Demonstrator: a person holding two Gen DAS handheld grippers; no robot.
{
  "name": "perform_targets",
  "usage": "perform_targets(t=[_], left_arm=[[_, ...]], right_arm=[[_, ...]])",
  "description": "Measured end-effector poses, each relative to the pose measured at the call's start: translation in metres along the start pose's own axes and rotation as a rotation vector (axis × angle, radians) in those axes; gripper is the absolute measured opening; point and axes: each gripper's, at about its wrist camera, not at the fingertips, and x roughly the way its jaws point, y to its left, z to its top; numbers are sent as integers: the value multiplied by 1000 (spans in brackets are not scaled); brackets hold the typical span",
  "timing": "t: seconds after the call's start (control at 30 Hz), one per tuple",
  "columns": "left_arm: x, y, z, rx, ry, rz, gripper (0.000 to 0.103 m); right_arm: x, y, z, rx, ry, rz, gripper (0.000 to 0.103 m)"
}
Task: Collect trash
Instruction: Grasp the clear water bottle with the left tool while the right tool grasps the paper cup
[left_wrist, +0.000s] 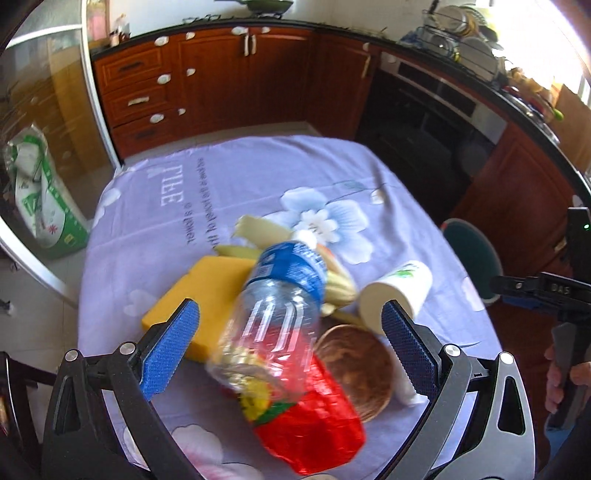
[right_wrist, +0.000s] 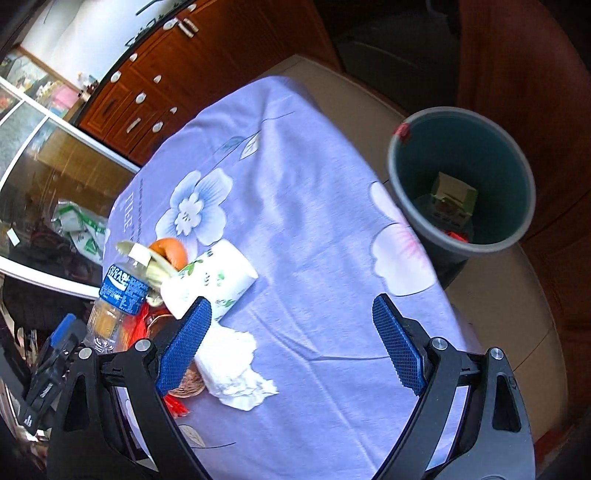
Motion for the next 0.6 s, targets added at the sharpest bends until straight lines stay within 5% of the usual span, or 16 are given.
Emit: perform_targets(t=[0.43, 0.47, 0.5, 0.6], left_arm=[[41, 7, -2, 70, 63, 2, 99], [41, 7, -3, 71, 56, -13, 91], [41, 5, -4, 75, 50, -20, 69], [39, 1, -8, 83, 39, -28, 65]], right_arm=[[48, 51, 13, -10, 83, 9, 85], [52, 52, 13, -7, 91, 10, 85], [56, 54, 14, -4, 101, 12, 85], [69, 59, 13, 7, 129, 18, 85]])
